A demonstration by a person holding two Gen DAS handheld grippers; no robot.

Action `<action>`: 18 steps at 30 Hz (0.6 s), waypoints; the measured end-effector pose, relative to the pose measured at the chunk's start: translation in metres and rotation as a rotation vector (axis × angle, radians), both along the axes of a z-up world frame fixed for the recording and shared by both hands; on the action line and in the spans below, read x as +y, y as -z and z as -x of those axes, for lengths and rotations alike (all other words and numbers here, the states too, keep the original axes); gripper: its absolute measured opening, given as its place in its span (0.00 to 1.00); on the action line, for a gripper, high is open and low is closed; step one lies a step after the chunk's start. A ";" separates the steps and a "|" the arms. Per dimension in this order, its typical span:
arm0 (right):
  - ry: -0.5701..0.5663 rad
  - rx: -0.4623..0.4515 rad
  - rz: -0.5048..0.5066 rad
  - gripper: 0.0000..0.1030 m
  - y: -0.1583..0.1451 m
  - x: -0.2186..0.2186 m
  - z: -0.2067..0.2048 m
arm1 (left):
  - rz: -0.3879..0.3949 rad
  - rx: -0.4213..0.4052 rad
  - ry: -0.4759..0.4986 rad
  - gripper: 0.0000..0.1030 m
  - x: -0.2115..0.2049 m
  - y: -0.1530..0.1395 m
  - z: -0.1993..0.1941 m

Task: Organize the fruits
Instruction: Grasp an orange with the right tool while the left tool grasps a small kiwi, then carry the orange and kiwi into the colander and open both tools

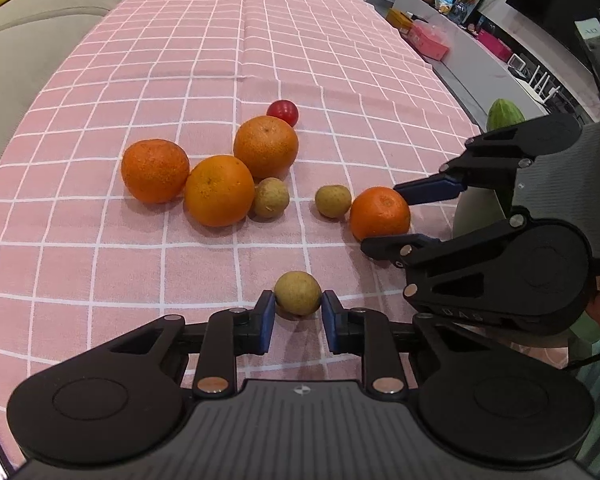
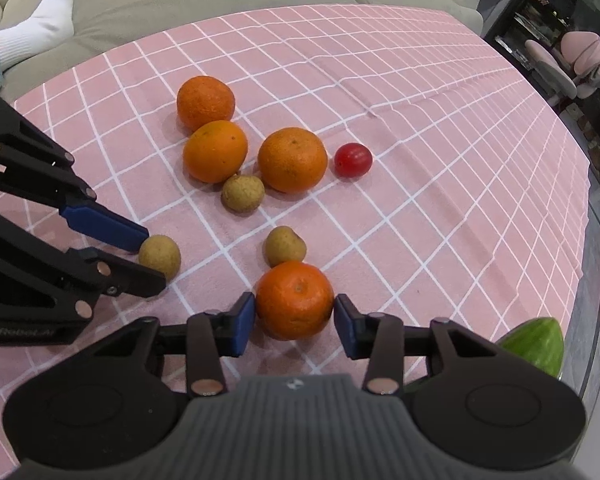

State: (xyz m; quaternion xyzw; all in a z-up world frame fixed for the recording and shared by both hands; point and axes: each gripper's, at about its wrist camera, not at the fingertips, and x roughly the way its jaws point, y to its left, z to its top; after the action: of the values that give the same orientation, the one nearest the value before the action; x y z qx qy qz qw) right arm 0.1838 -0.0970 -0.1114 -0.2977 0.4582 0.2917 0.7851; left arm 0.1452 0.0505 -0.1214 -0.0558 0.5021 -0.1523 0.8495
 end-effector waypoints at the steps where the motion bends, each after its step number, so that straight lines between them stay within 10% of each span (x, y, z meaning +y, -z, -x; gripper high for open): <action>1: 0.005 -0.003 -0.003 0.39 -0.002 0.000 0.001 | 0.000 0.000 -0.003 0.27 0.000 -0.001 0.000; 18: 0.206 -0.075 -0.266 0.38 -0.095 -0.056 0.066 | 0.096 -0.132 -0.034 0.24 -0.016 -0.083 0.039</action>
State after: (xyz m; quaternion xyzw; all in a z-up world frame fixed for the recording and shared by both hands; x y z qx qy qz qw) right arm 0.1179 -0.1525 -0.0164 -0.1535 0.4139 0.2564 0.8599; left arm 0.1059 0.0345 -0.0383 -0.0949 0.4361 -0.1650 0.8795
